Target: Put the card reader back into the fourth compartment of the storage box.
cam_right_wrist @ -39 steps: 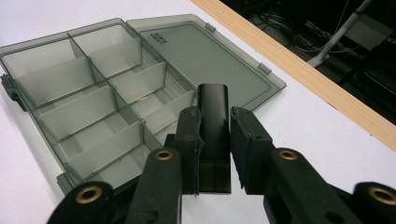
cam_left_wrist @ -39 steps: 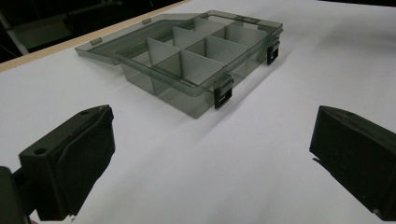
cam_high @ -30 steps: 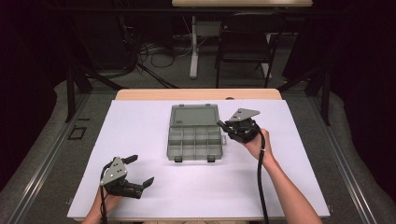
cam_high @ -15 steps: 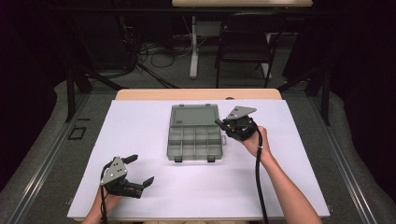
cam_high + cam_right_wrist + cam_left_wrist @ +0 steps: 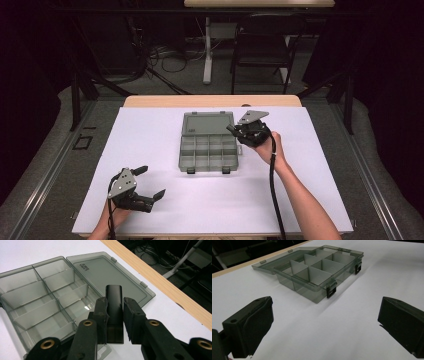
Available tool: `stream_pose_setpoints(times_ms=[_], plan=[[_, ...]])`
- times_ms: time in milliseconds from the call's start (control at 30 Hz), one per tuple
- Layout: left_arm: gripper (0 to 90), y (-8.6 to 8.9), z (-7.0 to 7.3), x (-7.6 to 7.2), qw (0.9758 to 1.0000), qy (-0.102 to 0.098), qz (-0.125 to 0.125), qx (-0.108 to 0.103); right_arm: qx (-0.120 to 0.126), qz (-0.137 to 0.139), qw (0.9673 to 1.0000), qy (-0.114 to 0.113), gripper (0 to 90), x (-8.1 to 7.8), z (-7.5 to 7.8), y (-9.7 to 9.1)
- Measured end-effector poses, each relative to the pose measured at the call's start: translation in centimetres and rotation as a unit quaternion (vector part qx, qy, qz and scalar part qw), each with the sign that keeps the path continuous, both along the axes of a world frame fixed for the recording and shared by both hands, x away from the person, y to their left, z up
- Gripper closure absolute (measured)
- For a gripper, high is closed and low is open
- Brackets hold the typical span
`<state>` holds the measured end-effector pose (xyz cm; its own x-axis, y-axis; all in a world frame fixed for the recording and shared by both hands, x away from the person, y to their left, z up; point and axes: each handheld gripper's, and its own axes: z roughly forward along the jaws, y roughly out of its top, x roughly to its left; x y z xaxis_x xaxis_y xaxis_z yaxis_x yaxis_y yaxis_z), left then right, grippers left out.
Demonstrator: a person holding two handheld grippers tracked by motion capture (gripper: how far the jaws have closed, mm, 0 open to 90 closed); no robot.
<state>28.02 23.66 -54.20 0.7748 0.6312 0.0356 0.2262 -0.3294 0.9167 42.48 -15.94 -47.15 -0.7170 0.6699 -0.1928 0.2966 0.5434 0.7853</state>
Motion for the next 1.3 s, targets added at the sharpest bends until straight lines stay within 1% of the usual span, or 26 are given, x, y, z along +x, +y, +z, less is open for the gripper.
stream_pose_setpoints(times_ms=[267,433,667,700,733,800,833,933,967,1033,1100,1133,1167,1200,1267,1300], plan=[[0.3,-0.1,0.0,0.0,1.0,0.002,0.0,0.003,-0.01,0.004,0.9999,0.003,73.4,0.5,-0.2,0.6],[0.3,0.0,0.0,0.0,1.0,0.001,0.0,0.001,-0.011,0.002,0.9999,0.011,73.4,1.0,-0.5,1.2],[0.3,0.0,0.0,0.0,1.0,0.001,-0.002,0.002,-0.02,-0.003,0.9996,0.022,73.3,1.3,-0.9,1.8],[0.3,0.0,0.0,0.0,1.0,0.001,-0.002,0.0,-0.02,-0.009,0.9994,0.029,73.3,1.3,-1.1,1.9],[0.3,0.0,0.0,0.0,1.0,0.0,0.0,0.002,-0.02,-0.009,0.9994,0.029,73.3,1.3,-1.1,1.9],[0.3,0.0,0.0,0.1,1.0,0.001,0.0,0.002,-0.019,-0.015,0.999,0.038,73.3,1.4,-1.3,2.0],[0.3,0.0,0.0,0.1,1.0,0.002,0.0,0.002,-0.02,-0.02,0.9985,0.047,73.3,1.5,-1.5,2.2],[0.3,0.0,0.0,0.1,1.0,0.001,-0.001,0.003,-0.023,-0.026,0.9976,0.059,72.6,1.6,-2.0,2.4],[0.3,0.0,0.0,0.1,1.0,0.001,0.0,0.003,-0.017,-0.028,0.9975,0.063,65.9,1.7,-2.1,2.3],[0.3,0.1,-0.1,0.2,1.0,0.002,-0.001,0.002,-0.001,-0.027,0.9965,0.079,54.5,1.7,-2.3,2.1],[0.3,0.2,-0.1,0.2,1.0,0.003,0.001,0.003,0.002,-0.027,0.9961,0.085,42.0,1.6,-2.3,1.7],[0.3,0.2,-0.1,0.2,1.0,0.003,0.001,0.003,0.002,-0.027,0.9961,0.085,42.0,1.6,-2.3,1.7],[0.3,0.2,-0.1,0.2,1.0,0.003,0.001,0.002,0.005,-0.027,0.9958,0.087,36.7,1.5,-2.3,1.5],[0.3,0.2,-0.1,0.2,1.0,0.003,0.001,0.003,0.014,-0.021,0.9951,0.096,28.2,1.2,-2.2,1.1],[0.3,0.2,-0.1,0.1,1.0,0.001,0.002,0.002,0.021,-0.026,0.9937,0.107,21.1,0.8,-2.1,0.7],[0.3,0.1,-0.1,0.1,1.0,0.002,0.002,0.002,0.023,-0.019,0.9943,0.102,17.9,0.7,-2.1,0.5]])
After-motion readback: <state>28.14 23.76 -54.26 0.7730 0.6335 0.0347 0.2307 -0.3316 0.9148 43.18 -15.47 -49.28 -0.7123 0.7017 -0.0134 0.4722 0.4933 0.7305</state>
